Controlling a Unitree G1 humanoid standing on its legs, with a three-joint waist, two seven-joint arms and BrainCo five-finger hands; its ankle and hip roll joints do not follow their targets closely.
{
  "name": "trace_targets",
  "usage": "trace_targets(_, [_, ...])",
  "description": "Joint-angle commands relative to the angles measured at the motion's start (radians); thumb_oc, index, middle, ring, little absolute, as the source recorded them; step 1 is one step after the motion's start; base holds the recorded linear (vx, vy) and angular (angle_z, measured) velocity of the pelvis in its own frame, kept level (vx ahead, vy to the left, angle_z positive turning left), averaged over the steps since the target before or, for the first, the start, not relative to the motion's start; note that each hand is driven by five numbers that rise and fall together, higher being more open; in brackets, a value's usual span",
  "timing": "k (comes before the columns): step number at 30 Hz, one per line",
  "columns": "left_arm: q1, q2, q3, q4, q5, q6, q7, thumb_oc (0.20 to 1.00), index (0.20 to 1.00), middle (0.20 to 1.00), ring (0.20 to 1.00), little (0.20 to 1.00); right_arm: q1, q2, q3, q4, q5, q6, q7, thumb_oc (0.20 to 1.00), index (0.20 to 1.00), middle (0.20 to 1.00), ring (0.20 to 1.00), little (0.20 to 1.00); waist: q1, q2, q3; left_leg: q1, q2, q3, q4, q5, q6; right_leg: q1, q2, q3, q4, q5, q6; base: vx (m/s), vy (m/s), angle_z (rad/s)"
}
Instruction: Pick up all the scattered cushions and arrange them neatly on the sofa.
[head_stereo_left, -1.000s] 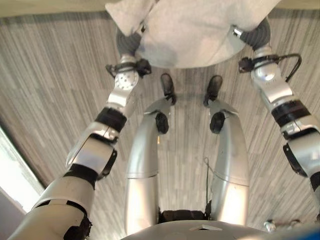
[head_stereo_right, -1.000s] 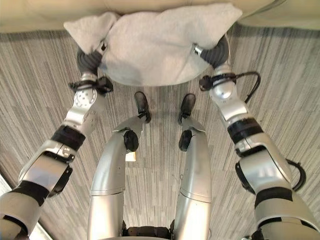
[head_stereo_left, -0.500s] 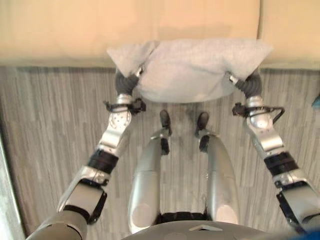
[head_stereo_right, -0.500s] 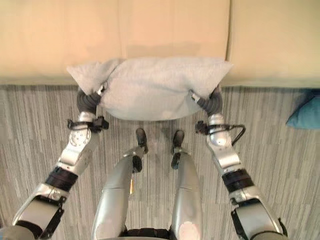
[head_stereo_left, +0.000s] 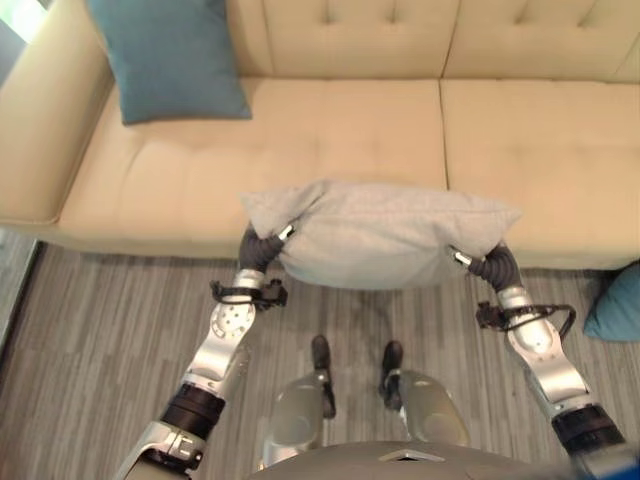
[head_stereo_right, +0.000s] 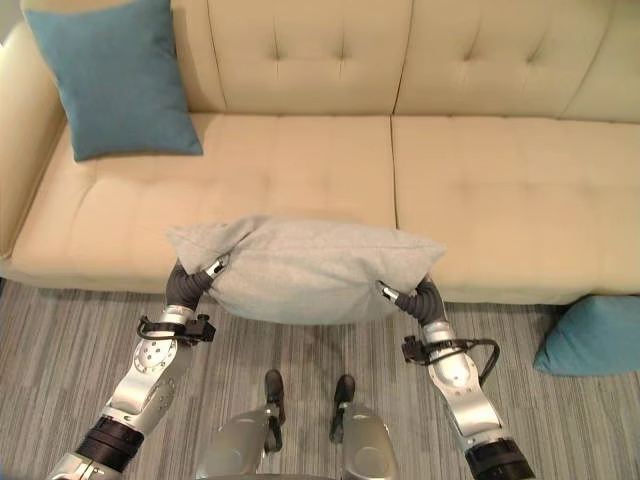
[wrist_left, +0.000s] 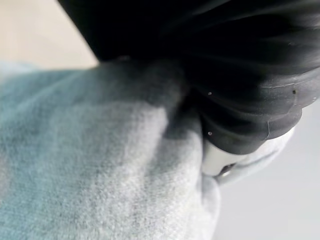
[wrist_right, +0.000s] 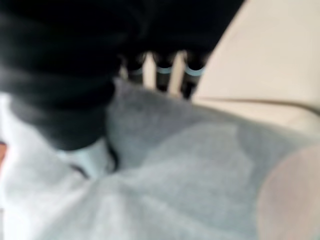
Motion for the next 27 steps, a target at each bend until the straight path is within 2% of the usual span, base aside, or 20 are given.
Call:
trace_targets(1, [-0.052, -0.022, -0.026, -0.067, -0.002, -0.076, -0.071, 0.200, 0.200, 0.200, 0.200, 0.200, -0.019, 0.007, -0.041, -0.105, 0.021, -0.072, 0.007, 0.200, 0.200, 0.200, 0.200, 0.200, -0.020, -0.042, -0.079, -0.025, 0.026, -0.007, 0.189, 0.067, -0.086, 0.153, 0.035, 0.020, -0.124, 0.038, 0.036, 0.07, -0.067, 0.00])
trace_targets(2, [-0.051, -0.022, -0.027, -0.068, -0.002, -0.077, -0.071, 0.200, 0.200, 0.200, 0.200, 0.200, -0.018, 0.007, -0.041, -0.105, 0.021, -0.072, 0.007, 0.200, 0.200, 0.200, 0.200, 0.200, -0.020, -0.042, -0.079, -0.025, 0.026, -0.008, 0.190, 0.067, -0.086, 0.155, 0.035, 0.020, -0.125, 0.039, 0.036, 0.08, -0.005, -0.03])
trace_targets(3, [-0.053, -0.023, -0.039, -0.065, 0.004, -0.072, -0.069, 0.200, 0.200, 0.200, 0.200, 0.200, -0.021, 0.015, -0.039, -0.098, 0.022, -0.070, 0.002, 0.200, 0.200, 0.200, 0.200, 0.200, -0.013, -0.046, -0.085, -0.031, 0.001, -0.028, 0.168, 0.052, -0.075, 0.174, 0.037, 0.030, -0.138, 0.039, 0.040, 0.10, 0.014, -0.05])
trace_targets(5, [-0.047, -0.018, -0.041, -0.074, 0.023, -0.065, -0.069, 0.200, 0.200, 0.200, 0.200, 0.200, -0.025, 0.016, -0.040, -0.098, 0.019, -0.069, -0.001, 0.200, 0.200, 0.200, 0.200, 0.200, -0.004, -0.055, -0.102, -0.038, -0.016, -0.035, 0.129, 0.025, -0.060, 0.194, 0.036, 0.048, -0.152, 0.042, 0.050, 0.16, 0.040, -0.03])
trace_targets(8, [-0.039, -0.023, -0.040, -0.075, 0.039, -0.055, -0.063, 0.200, 0.200, 0.200, 0.200, 0.200, -0.033, 0.025, -0.032, -0.097, 0.020, -0.069, -0.006, 0.200, 0.200, 0.200, 0.200, 0.200, 0.020, -0.061, -0.108, -0.062, -0.041, -0.050, 0.090, 0.037, -0.059, 0.222, 0.042, 0.075, -0.153, 0.044, 0.064, 0.14, 0.065, -0.19])
trace_targets(10, [-0.034, -0.023, -0.035, -0.087, 0.042, -0.055, -0.063, 0.200, 0.200, 0.200, 0.200, 0.200, -0.045, 0.030, -0.023, -0.093, 0.019, -0.067, 0.000, 0.200, 0.200, 0.200, 0.200, 0.200, 0.033, -0.058, -0.120, -0.029, -0.056, -0.072, 0.063, 0.018, -0.049, 0.236, 0.046, 0.103, -0.146, 0.034, 0.072, 0.14, 0.109, -0.45])
trace_targets(13, [-0.022, -0.021, -0.034, -0.097, 0.054, -0.052, -0.068, 0.200, 0.200, 0.200, 0.200, 0.200, -0.051, 0.039, -0.021, -0.088, 0.014, -0.063, 0.002, 0.200, 0.200, 0.200, 0.200, 0.200, 0.042, -0.056, -0.134, 0.021, -0.067, -0.063, 0.035, -0.007, -0.032, 0.251, 0.034, 0.115, -0.136, 0.030, 0.090, 0.18, 0.139, -0.84])
trace_targets(15, [-0.008, -0.022, -0.029, -0.110, 0.051, -0.051, -0.069, 0.200, 0.200, 0.200, 0.200, 0.200, -0.056, 0.054, -0.015, -0.086, 0.011, -0.058, 0.006, 0.200, 0.200, 0.200, 0.200, 0.200, 0.054, -0.049, -0.138, 0.062, -0.073, -0.040, 0.018, -0.032, -0.010, 0.238, 0.012, 0.123, -0.085, 0.036, 0.114, 0.18, 0.191, -0.71])
trace_targets(17, [0.006, -0.018, -0.024, -0.122, 0.062, -0.049, -0.069, 0.200, 0.200, 0.200, 0.200, 0.200, -0.061, 0.067, -0.009, -0.084, 0.002, -0.055, 0.007, 0.200, 0.200, 0.200, 0.200, 0.200, 0.073, -0.044, -0.140, 0.101, -0.085, -0.012, 0.006, -0.056, 0.015, 0.201, -0.024, 0.120, 0.024, 0.073, 0.153, 0.13, 0.187, -0.74])
trace_targets(18, [0.006, -0.018, -0.025, -0.122, 0.062, -0.049, -0.069, 0.200, 0.200, 0.200, 0.200, 0.200, -0.061, 0.067, -0.009, -0.084, 0.002, -0.055, 0.007, 0.200, 0.200, 0.200, 0.200, 0.200, 0.074, -0.044, -0.140, 0.101, -0.085, -0.011, 0.006, -0.056, 0.015, 0.200, -0.024, 0.121, 0.025, 0.072, 0.154, 0.11, 0.185, -0.71])
trace_targets(19, [0.002, -0.012, -0.030, -0.125, 0.066, -0.052, -0.067, 0.200, 0.200, 0.200, 0.200, 0.200, -0.080, 0.070, -0.004, -0.076, -0.013, -0.052, 0.004, 0.200, 0.200, 0.200, 0.200, 0.200, 0.070, -0.039, -0.126, 0.132, -0.090, -0.006, 0.007, -0.076, 0.042, 0.137, -0.049, 0.119, 0.162, 0.137, 0.190, 0.15, 0.224, -0.63])
trace_targets(20, [-0.006, -0.009, -0.034, -0.125, 0.077, -0.051, -0.054, 0.200, 0.200, 0.200, 0.200, 0.200, -0.088, 0.079, -0.002, -0.078, -0.020, -0.050, -0.006, 0.200, 0.200, 0.200, 0.200, 0.200, 0.067, -0.033, -0.119, 0.156, -0.093, -0.006, 0.015, -0.104, 0.058, 0.096, -0.070, 0.093, 0.227, 0.146, 0.188, 0.19, 0.241, -0.45])
trace_targets(22, [-0.018, -0.007, -0.041, -0.125, 0.078, -0.048, -0.049, 0.200, 0.200, 0.200, 0.200, 0.200, -0.098, 0.079, -0.004, -0.081, -0.014, -0.049, -0.005, 0.200, 0.200, 0.200, 0.200, 0.200, 0.054, -0.028, -0.124, 0.194, -0.098, -0.030, -0.012, -0.111, 0.055, 0.045, -0.050, 0.098, 0.155, 0.130, 0.163, 0.21, 0.081, -0.08])
trace_targets(23, [-0.021, -0.007, -0.042, -0.124, 0.079, -0.049, -0.049, 0.200, 0.200, 0.200, 0.200, 0.200, -0.106, 0.076, -0.005, -0.079, -0.009, -0.050, -0.005, 0.200, 0.200, 0.200, 0.200, 0.200, 0.052, -0.028, -0.128, 0.208, -0.096, -0.032, -0.027, -0.116, 0.051, 0.035, -0.060, 0.087, 0.104, 0.131, 0.158, 0.21, -0.019, 0.06])
trace_targets(27, [-0.035, -0.014, -0.039, -0.119, 0.081, -0.044, -0.043, 0.200, 0.200, 0.200, 0.200, 0.200, -0.125, 0.067, 0.007, -0.081, -0.014, -0.046, -0.014, 0.200, 0.200, 0.200, 0.200, 0.200, 0.039, -0.035, -0.119, 0.247, -0.094, -0.059, -0.046, -0.133, 0.032, -0.004, -0.083, 0.074, -0.081, 0.201, 0.168, 0.19, -0.089, 0.02])
